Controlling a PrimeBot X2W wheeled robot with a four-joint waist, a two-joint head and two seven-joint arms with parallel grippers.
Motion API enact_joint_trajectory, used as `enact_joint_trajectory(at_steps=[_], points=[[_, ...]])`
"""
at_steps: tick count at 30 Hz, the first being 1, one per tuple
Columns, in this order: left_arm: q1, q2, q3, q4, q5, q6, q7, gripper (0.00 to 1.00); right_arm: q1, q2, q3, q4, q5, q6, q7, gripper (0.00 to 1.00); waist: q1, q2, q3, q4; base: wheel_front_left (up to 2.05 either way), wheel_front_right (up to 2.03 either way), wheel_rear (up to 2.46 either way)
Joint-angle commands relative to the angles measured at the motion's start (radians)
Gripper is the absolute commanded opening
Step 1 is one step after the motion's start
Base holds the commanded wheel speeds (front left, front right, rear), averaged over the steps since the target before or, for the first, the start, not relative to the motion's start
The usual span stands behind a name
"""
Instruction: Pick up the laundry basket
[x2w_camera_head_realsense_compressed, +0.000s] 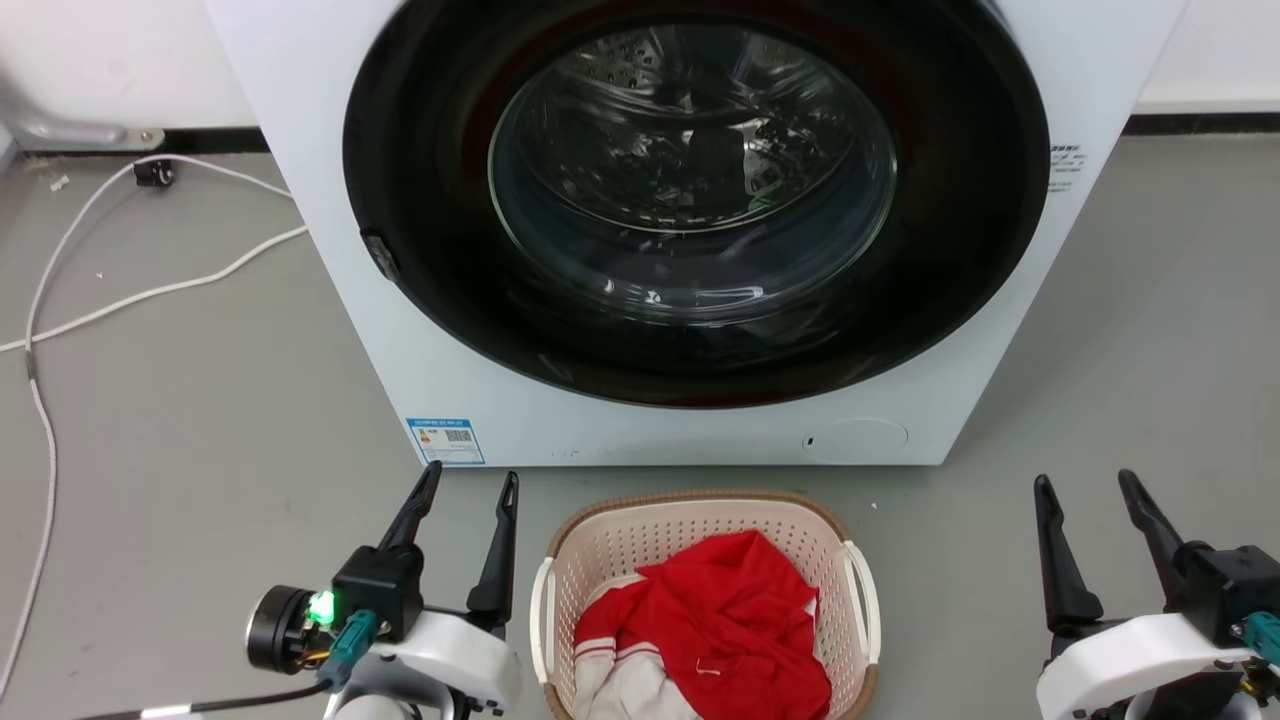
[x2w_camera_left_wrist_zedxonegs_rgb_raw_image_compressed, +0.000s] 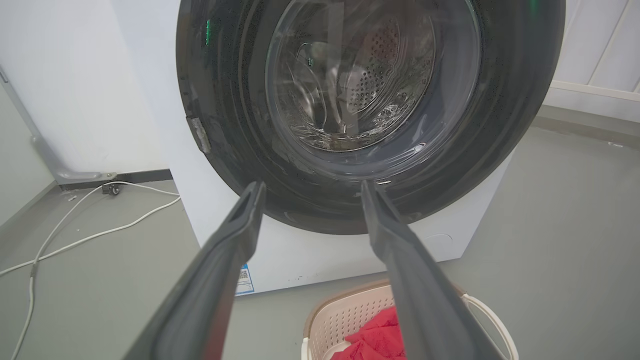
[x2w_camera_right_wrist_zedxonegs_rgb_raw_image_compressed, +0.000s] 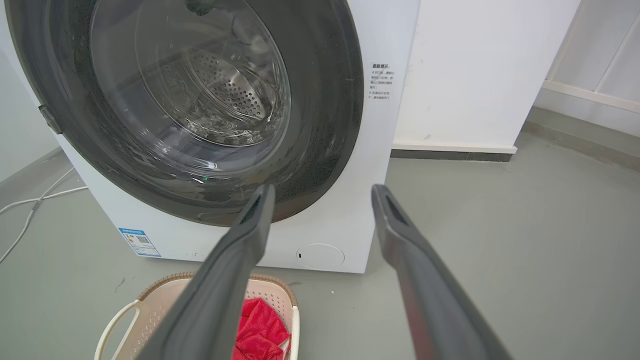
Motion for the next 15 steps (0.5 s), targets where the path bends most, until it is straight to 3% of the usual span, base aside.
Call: enact_joint_trajectory(at_steps=[1, 15], points=[[-0.023, -0.002, -0.007, 0.023, 0.002, -0.006, -0.003, 1.0, -0.014, 0.003, -0.003, 0.015, 0.008, -0.001, 0.005, 1.0, 0.0, -0.0001, 0.019, 0.0, 0.0, 0.0, 0.0], [-0.249, -0.005, -0.041, 0.374, -0.065, -0.033, -0.001, 1.0, -0.168, -0.019, 0.059, 0.273, 0.055, -0.001, 0.11, 1.0, 0.0, -0.0001, 0.254, -0.014, 0.0, 0.0, 0.0]])
